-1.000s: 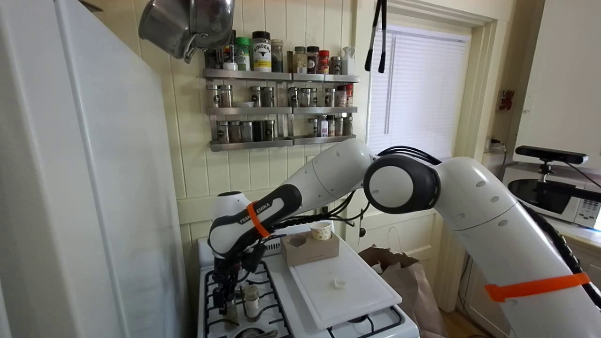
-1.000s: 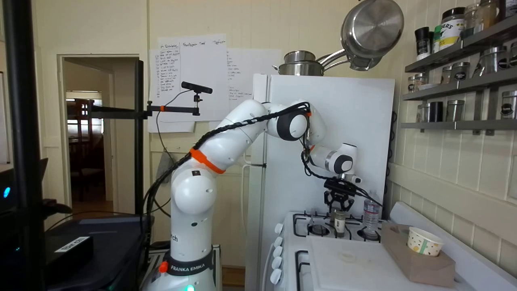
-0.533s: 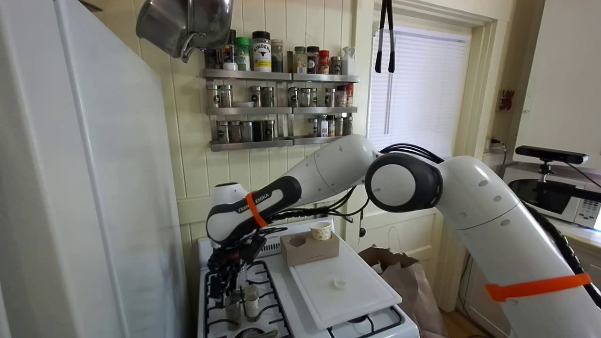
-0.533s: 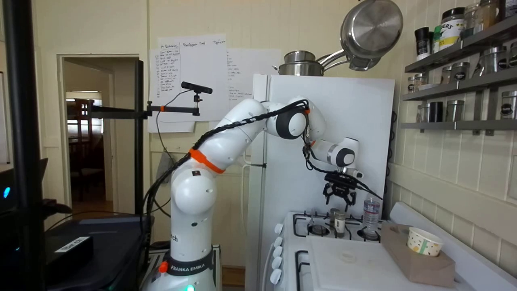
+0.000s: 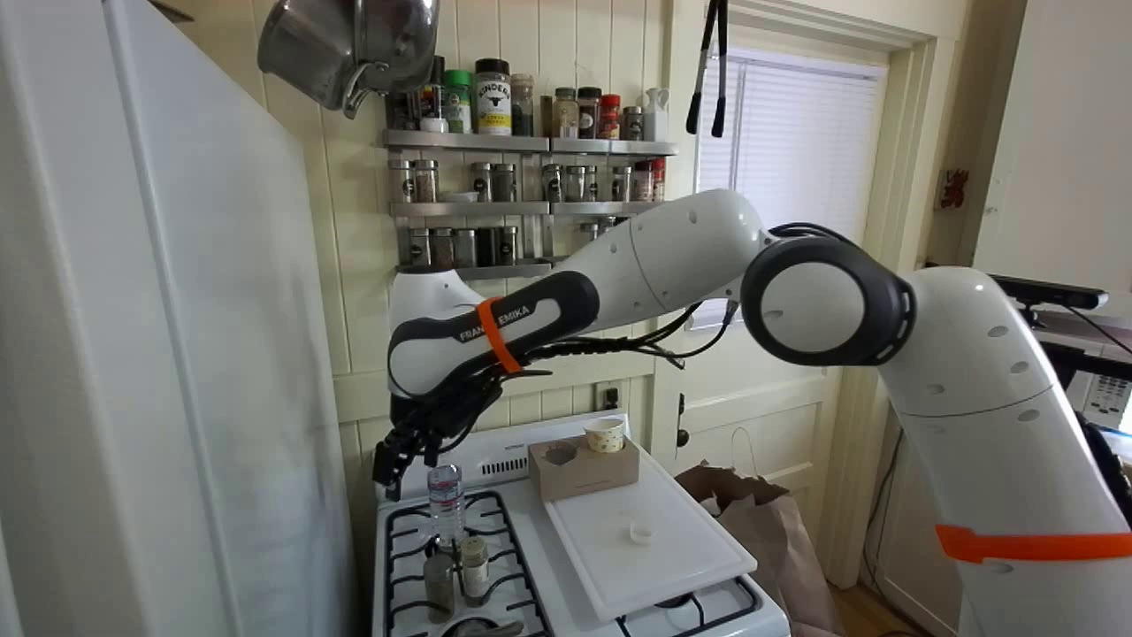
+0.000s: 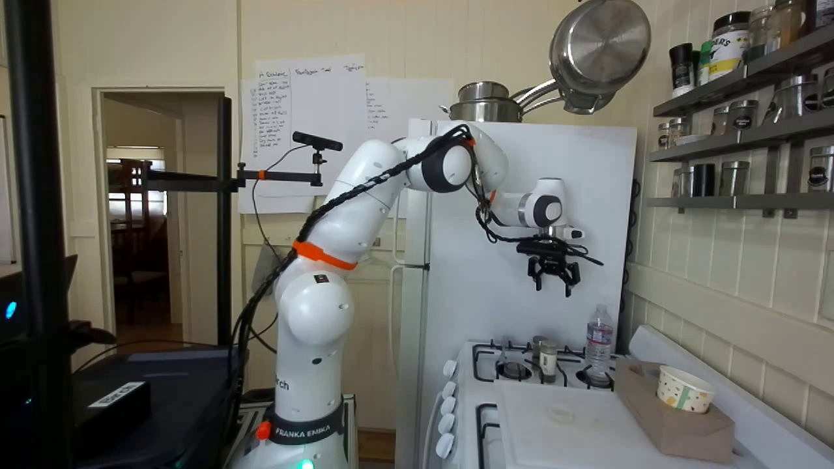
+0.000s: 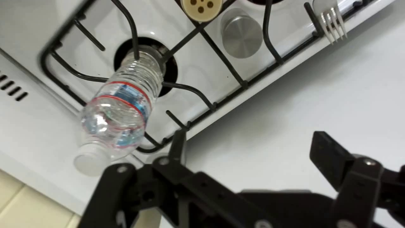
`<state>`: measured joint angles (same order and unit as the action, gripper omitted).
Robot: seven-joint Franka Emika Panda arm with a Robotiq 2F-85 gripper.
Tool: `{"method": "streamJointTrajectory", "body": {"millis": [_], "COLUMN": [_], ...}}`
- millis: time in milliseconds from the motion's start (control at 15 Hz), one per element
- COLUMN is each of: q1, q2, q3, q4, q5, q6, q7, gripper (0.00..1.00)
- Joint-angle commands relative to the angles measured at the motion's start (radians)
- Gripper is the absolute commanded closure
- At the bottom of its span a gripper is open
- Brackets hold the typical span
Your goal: Take the spice bottle off of the tray and put the water bottle on the tray
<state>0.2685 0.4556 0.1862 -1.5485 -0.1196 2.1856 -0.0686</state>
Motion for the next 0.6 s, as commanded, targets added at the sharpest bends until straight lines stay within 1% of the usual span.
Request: {"method": "streamJointTrajectory", "body": {"millis": [0, 200, 267, 333, 400, 533], "q1": [0.004, -0.031, -0.04, -0.037, -0.048, -0.058], "q2": [-0.214, -0.354, -0.385, -0.281, -0.32, -0.361], "q3": [-0.047, -0.07, -0.077, -0.055, -0.061, -0.063], "q4": [-0.209, -0.348, -0.377, -0.241, -0.28, -0.324], "q5": [-0.022, -0.004, -0.006, -0.006, -0.006, -0.005], "q6": [0.023, 0.037, 0.041, -0.003, -0.002, 0.0], "q7": [0.185, 0.296, 0.336, 0.259, 0.283, 0.301], "gripper": [0.0, 0.0, 0.0, 0.0, 0.0, 0.0]}}
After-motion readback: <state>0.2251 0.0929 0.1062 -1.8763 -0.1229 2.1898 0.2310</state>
